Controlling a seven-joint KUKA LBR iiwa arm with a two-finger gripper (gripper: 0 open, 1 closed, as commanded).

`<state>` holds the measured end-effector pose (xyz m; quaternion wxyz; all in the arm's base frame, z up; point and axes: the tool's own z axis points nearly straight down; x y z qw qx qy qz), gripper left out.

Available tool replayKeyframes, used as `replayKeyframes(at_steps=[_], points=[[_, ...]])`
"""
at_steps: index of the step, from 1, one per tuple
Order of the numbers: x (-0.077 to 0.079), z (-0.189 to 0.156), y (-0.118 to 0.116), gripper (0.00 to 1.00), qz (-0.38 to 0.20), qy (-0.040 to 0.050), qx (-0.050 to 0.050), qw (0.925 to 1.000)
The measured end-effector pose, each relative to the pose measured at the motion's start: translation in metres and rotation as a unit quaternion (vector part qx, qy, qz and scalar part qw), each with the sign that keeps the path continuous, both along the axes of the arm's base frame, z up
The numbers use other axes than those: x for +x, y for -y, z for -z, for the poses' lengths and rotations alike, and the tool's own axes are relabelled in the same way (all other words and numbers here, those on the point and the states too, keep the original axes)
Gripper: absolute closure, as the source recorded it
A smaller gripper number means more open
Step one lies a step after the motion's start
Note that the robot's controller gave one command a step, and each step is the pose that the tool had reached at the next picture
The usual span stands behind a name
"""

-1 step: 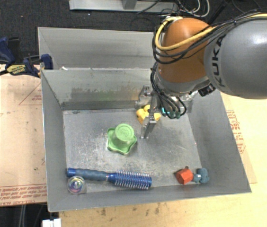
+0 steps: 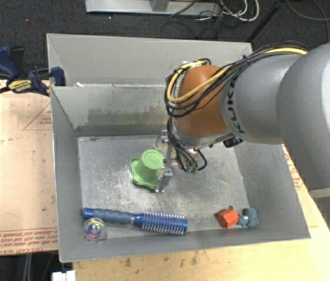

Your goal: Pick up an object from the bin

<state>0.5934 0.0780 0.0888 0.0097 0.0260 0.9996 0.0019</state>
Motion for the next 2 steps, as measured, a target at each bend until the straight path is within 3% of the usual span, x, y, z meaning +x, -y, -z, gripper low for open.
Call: replayKeyframes(at_steps=[1,2], points=[[0.0053,-0.0189,-0.0189,0.00,0.041,-0.0074,0.000,0.9991],[-0.0002,-0.0106,-0.0102,0.00,0.089,-0.0100,0.000,0.9960]])
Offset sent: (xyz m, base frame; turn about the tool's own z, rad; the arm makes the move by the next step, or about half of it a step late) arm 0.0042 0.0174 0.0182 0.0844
